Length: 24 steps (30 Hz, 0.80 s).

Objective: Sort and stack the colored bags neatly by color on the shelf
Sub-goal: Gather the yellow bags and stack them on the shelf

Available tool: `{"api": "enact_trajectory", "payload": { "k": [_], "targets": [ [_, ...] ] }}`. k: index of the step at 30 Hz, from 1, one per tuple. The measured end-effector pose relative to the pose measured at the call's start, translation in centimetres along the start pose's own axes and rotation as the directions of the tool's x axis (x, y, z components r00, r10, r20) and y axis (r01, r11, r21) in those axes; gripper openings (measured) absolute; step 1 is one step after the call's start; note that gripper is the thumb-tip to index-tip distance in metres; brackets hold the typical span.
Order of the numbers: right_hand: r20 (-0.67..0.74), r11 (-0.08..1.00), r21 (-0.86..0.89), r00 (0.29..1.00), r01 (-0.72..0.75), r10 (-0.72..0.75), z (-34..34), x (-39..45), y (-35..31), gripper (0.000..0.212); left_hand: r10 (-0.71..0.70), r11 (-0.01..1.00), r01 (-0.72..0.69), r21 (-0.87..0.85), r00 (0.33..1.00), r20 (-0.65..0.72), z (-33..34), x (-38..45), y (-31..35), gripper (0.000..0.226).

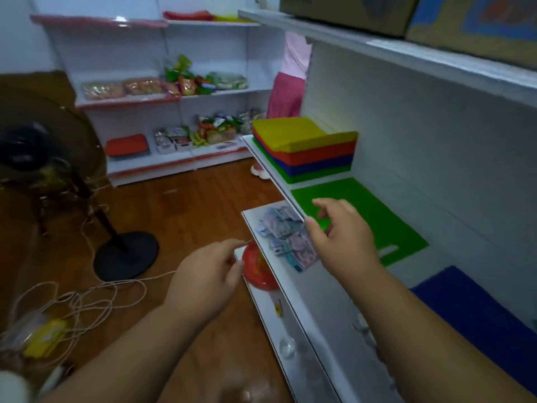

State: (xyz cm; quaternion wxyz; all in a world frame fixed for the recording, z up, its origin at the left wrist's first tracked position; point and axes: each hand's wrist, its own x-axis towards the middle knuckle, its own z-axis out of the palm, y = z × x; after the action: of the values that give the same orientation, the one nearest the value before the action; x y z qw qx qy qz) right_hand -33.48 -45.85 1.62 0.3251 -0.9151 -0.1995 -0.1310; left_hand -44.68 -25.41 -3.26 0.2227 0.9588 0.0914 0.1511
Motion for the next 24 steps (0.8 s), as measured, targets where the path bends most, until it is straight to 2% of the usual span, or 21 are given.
{"api": "enact_trajectory", "payload": {
  "k": [2, 4, 7, 11, 18, 21, 24],
  "targets": [
    [0.042, 1.0, 0.003, 0.999, 0.001, -0.001, 2.8, 3.9, -1.1, 0.035, -0.07, 0.998, 0.07, -0.003, 0.998, -0.012, -0.1, 3.0, -2.2, 0.039],
    [0.084, 0.999, 0.026, 0.996, -0.032, 0.03, 5.7, 6.8, -1.7, 0.037, -0.081, 0.997, 0.081, -0.008, 0.997, 0.0, 0.3, 5.5, -4.7, 0.04],
    [0.118, 0.993, 0.016, 0.987, -0.113, 0.111, 9.8, 11.3, -2.5, 0.04, -0.034, 0.999, 0.034, -0.023, 0.999, 0.018, 0.3, 10.7, -8.9, 0.042],
    [0.068, 0.977, 0.013, 0.975, -0.214, 0.213, 13.5, 16.6, -3.7, 0.044, 0.003, 0.999, -0.001, -0.045, 1.0, 0.031, -0.4, 19.3, -13.7, 0.045],
    [0.011, 0.911, -0.062, 0.912, -0.408, 0.409, 13.9, 23.6, -2.4, 0.054, 0.196, 0.966, -0.162, -0.203, 0.967, 0.16, 1.9, 31.0, -15.2, 0.04],
    [0.054, 0.872, -0.093, 0.872, -0.481, 0.487, 13.9, 26.1, -0.6, 0.066, 0.201, 0.938, -0.117, -0.328, 0.951, 0.236, 4.9, 35.0, -14.9, 0.036],
    [0.175, 0.851, -0.152, 0.834, -0.502, 0.523, 14.0, 28.7, 1.4, 0.075, 0.178, 0.867, 0.025, -0.498, 0.918, 0.355, 7.7, 38.5, -14.3, 0.033]
  ]
}}
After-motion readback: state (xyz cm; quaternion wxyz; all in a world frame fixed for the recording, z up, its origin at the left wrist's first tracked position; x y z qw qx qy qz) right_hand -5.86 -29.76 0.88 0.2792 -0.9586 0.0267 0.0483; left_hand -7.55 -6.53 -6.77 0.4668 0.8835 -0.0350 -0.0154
